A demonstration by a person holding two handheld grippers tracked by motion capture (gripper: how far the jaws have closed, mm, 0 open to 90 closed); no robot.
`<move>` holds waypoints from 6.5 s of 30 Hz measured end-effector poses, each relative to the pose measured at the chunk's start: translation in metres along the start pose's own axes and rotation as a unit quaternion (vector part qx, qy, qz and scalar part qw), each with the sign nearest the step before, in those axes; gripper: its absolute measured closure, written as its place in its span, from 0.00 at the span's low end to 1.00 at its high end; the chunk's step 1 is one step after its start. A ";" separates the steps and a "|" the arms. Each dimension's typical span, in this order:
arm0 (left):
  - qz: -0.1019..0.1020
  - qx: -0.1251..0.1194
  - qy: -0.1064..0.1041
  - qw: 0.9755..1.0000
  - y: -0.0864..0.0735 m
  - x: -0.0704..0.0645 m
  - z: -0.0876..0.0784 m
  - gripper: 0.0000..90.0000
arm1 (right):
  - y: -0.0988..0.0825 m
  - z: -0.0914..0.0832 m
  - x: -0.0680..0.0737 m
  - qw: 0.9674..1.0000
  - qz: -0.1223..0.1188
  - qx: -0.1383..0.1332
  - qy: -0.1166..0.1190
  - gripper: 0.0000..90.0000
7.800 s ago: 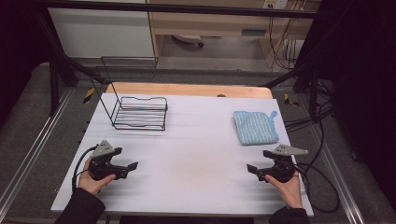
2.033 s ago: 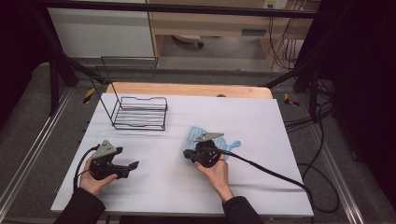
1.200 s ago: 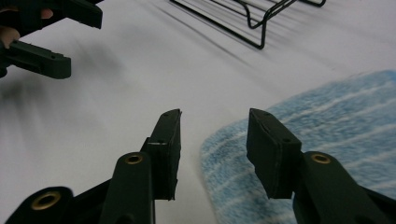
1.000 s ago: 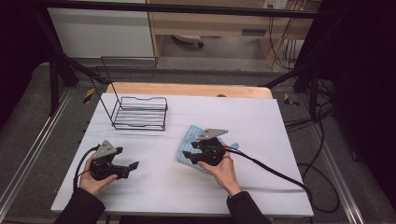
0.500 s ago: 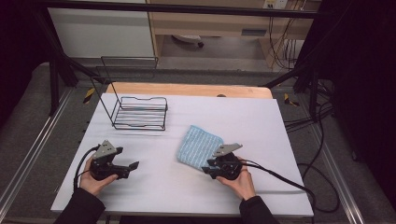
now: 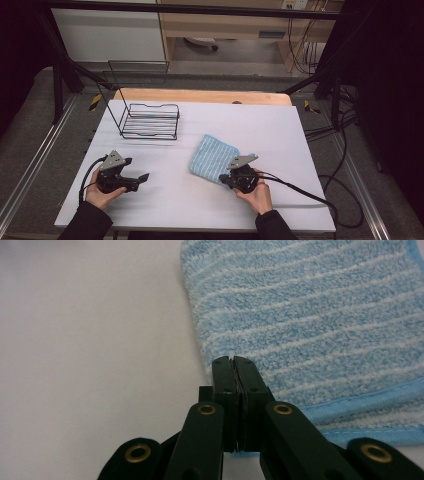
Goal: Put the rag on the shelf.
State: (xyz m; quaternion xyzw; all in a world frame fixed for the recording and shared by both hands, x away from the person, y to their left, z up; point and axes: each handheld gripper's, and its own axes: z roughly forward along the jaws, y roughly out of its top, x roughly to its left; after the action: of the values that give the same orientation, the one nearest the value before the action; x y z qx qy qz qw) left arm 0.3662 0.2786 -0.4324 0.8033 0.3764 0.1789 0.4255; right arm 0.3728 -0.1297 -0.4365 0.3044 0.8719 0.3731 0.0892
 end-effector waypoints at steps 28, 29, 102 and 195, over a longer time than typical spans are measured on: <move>-0.005 -0.002 0.007 1.000 0.000 0.002 -0.001 0.11 | 0.036 0.037 0.063 0.996 0.041 -0.027 0.074 1.00; -0.004 -0.002 0.007 1.000 0.000 0.002 -0.002 0.11 | 0.038 0.038 0.064 0.996 0.041 -0.030 0.074 1.00; 0.111 0.136 -0.067 0.982 0.037 -0.143 0.068 0.90 | -0.028 0.003 0.047 0.995 0.073 -0.003 0.072 0.97; -0.055 0.140 -0.075 0.986 0.011 -0.107 0.034 0.94 | -0.021 0.010 0.038 0.992 0.115 -0.025 0.053 0.98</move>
State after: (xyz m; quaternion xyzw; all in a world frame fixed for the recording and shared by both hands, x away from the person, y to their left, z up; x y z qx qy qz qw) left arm 0.3221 0.1749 -0.4393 0.8440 0.4084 0.0404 0.3453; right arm 0.3366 -0.1126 -0.4560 0.3803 0.8250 0.4179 0.0062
